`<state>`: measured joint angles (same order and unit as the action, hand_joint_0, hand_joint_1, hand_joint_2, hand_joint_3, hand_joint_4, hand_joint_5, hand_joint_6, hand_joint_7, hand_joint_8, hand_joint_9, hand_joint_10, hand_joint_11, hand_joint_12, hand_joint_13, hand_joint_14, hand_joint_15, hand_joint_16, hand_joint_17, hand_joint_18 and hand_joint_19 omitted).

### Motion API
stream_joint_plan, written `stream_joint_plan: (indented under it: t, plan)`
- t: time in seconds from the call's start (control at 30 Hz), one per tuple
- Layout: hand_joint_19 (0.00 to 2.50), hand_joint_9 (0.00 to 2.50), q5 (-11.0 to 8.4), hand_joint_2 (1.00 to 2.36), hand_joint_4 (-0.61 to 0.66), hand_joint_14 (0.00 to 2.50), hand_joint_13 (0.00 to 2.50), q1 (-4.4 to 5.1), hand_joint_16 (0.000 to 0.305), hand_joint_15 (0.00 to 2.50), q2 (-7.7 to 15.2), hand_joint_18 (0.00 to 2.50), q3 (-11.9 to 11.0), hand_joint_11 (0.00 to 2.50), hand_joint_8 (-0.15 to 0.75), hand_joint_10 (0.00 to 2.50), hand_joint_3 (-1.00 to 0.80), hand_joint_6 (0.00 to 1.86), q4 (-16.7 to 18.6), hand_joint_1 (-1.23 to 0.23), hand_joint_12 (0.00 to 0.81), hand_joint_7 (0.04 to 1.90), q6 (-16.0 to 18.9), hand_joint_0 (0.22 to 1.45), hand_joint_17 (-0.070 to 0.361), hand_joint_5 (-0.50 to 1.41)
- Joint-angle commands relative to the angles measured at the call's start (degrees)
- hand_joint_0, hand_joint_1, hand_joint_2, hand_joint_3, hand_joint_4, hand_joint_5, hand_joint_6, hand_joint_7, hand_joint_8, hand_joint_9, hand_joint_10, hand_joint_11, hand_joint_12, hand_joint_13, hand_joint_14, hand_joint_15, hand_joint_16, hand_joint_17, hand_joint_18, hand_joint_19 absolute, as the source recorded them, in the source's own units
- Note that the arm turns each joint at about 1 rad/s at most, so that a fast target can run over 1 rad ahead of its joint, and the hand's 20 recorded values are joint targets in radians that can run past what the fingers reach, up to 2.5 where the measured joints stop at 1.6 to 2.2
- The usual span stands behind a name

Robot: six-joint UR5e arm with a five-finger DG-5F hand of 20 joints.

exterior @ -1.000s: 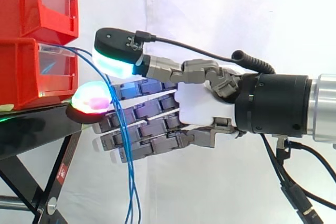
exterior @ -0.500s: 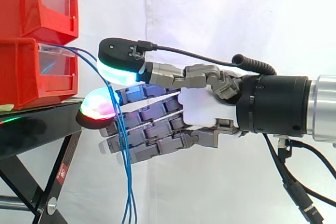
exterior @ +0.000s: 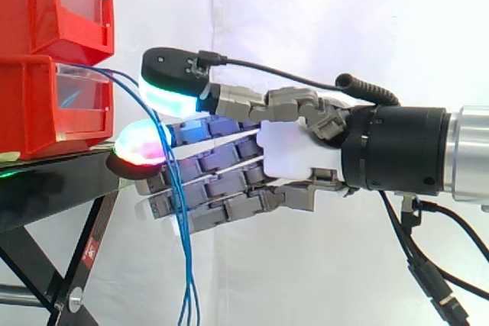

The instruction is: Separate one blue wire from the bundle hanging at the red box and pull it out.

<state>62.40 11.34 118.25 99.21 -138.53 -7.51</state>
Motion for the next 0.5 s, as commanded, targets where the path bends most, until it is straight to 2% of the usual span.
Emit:
stream_joint_plan:
  t: [0.0,0.13,0.47]
  plan:
    - [0.32,0.30,0.35,1.01,0.29,0.01,0.42,-0.09,0.064,0.23,-0.7,0.47,-1.0,0.13,0.321,0.00,-0.37,0.60,-0.5,-0.70,0.420,1.10,0.4,0.58,0.144,-0.19]
    - [0.32,0.30,0.44,1.01,0.29,0.01,0.42,-0.18,0.064,0.23,-1.1,0.47,-1.0,0.14,0.322,0.00,-0.37,0.60,-1.8,-0.70,0.419,1.10,0.3,0.57,0.143,-0.19]
    - [0.35,0.35,0.44,1.01,0.28,0.01,0.47,-0.26,0.062,0.27,-1.1,0.52,-1.0,0.17,0.328,0.00,-0.33,0.66,-2.1,-0.70,0.417,1.01,0.2,0.59,0.141,-0.20]
